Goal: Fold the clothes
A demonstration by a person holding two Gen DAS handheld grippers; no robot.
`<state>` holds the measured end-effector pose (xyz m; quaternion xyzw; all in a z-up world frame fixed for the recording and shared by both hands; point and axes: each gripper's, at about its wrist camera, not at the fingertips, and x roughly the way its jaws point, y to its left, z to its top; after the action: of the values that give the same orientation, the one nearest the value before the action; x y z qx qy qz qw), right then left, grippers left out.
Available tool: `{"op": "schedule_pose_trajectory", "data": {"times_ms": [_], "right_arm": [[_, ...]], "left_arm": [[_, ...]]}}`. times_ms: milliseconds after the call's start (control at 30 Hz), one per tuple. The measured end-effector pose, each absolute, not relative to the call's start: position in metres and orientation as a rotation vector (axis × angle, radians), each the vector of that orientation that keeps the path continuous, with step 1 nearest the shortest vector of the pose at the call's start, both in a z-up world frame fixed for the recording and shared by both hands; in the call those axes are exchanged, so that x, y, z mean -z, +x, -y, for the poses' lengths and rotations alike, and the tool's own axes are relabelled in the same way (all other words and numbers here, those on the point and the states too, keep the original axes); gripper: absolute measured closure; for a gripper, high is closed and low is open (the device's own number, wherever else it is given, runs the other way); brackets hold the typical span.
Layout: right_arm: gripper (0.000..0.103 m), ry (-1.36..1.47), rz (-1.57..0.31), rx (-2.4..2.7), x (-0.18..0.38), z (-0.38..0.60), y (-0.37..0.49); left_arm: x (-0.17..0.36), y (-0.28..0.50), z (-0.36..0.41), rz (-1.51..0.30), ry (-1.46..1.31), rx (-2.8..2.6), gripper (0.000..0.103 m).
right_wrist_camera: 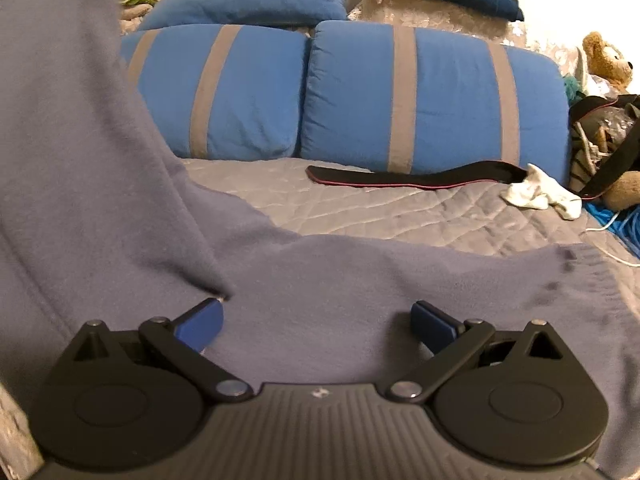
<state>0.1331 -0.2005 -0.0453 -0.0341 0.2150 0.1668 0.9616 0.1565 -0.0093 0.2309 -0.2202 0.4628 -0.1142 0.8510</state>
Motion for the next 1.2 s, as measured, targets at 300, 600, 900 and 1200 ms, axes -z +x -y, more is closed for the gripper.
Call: {"op": "schedule_pose_trajectory", "data": {"times_ms": [300,600,900,1200], "right_arm": [[0.0,-0.026,-0.319,-0.194,0.005,0.287,0.094],[0.0,-0.016,-0.357,-0.089,-0.009,0.36,0.064],[0.0,0.071,-0.427,-0.097,-0.006,0.399,0.064],[0.0,0.111,-0.442,-0.11,-0.001,0.396,0.067]], "left_arm": [[-0.182,0.205,0.157,-1.098,-0.369,0.374,0.092],[-0.097,0.256,0.262,-1.272,-0.34,0.5,0.088],[-0.085,0.263,0.224,-1.242,-0.524,0.614,0.053],[-0.09,0.226,0.116,-1.186,-0.493,0.47,0.053]]}}
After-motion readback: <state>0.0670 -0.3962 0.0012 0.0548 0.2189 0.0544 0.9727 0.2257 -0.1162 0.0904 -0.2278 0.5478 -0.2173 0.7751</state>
